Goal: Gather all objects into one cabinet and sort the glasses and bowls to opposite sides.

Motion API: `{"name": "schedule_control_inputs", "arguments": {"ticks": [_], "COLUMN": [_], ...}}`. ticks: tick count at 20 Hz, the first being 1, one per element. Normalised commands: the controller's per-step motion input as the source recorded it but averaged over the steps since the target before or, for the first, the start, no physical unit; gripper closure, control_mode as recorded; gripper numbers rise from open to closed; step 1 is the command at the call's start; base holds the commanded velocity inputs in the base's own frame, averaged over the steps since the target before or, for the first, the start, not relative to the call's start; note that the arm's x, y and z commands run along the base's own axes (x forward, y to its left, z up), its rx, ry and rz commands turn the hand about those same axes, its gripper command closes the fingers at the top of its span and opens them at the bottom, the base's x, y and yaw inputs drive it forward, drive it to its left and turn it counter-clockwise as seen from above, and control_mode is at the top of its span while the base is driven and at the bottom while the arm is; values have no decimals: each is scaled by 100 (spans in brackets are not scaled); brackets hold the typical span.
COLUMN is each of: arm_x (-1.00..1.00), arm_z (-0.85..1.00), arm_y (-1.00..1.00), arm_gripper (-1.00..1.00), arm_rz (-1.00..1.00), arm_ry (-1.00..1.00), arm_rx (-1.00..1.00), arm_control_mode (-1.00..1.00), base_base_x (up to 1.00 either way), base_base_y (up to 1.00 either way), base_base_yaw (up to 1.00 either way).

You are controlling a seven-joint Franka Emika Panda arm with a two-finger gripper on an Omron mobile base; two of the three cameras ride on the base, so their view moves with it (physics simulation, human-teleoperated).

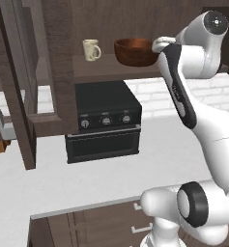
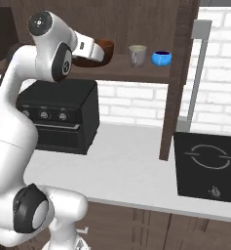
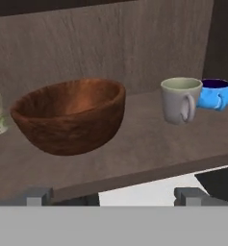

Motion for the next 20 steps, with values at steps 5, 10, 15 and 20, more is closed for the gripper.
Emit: {"name": "schedule_control_inputs", "arguments": {"ticks": [5, 10, 15, 20], "arm_x": [-20, -26, -20, -3], "arm_z": [0, 0, 0, 0], "arm_y": [86, 74, 72, 68], "arm_gripper": [-100, -100, -100, -100], "arm_rz": [10, 19, 17, 11], "arm_ry": [-2, -7, -6, -1], "arm_rx": [-1, -1, -2, -3], "arm_control_mode": [-100, -100, -100, -100], "base_base_x": [0, 0, 0, 0], "base_base_y": [0, 0, 0, 0], "base_base_yaw": [0, 0, 0, 0]}}
